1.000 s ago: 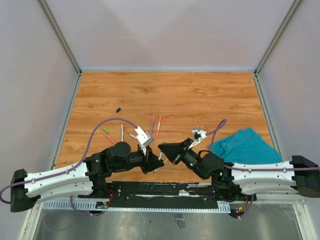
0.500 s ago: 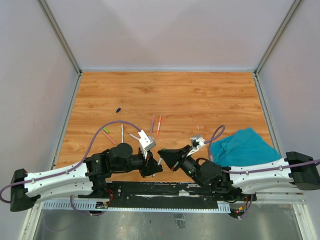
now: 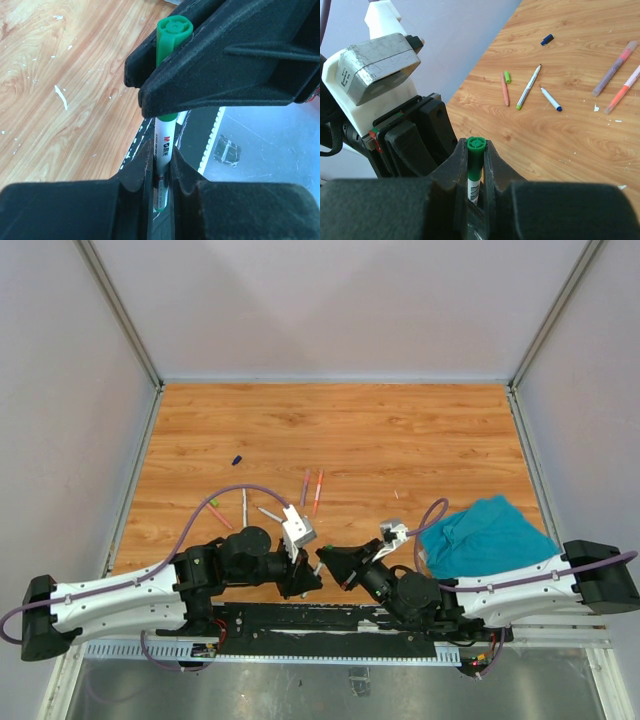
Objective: Insert the pens into the pen caps
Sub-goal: Press the pen cap onto the pen.
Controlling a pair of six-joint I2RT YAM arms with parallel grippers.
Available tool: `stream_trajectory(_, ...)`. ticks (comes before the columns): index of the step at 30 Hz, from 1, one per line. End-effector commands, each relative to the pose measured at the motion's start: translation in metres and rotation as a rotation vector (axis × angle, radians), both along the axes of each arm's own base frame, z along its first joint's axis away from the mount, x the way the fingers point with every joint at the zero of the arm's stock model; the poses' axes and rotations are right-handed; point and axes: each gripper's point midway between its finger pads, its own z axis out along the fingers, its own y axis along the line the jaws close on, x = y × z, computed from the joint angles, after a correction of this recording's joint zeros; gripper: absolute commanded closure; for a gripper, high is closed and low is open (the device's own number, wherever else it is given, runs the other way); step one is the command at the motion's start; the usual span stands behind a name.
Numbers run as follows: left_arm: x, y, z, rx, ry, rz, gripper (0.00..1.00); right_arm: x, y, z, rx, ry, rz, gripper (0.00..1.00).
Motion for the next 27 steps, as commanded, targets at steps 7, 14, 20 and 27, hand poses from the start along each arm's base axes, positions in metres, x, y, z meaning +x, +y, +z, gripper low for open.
stream_trajectory(7,0.071,0.008,0.298,-0.927,-0.42,0.356,1.0,-0.069,-0.034,-0.13,-0.389,0.076,0.407,0.99)
stream_trajectory(14,0.069,-0.016,0.266,-0.847,-0.37,0.29,1.0,-0.025,-0.047,-0.072,-0.394,-0.092,0.203,1.0)
stream_trajectory(20,0.068,-0.029,0.22,-0.735,-0.321,0.255,0.99,0.01,-0.06,-0.008,-0.391,-0.215,0.084,0.94)
stream_trajectory(27,0.064,-0.043,0.161,-0.587,-0.266,0.198,1.0,0.036,-0.06,0.057,-0.415,-0.335,0.001,0.8)
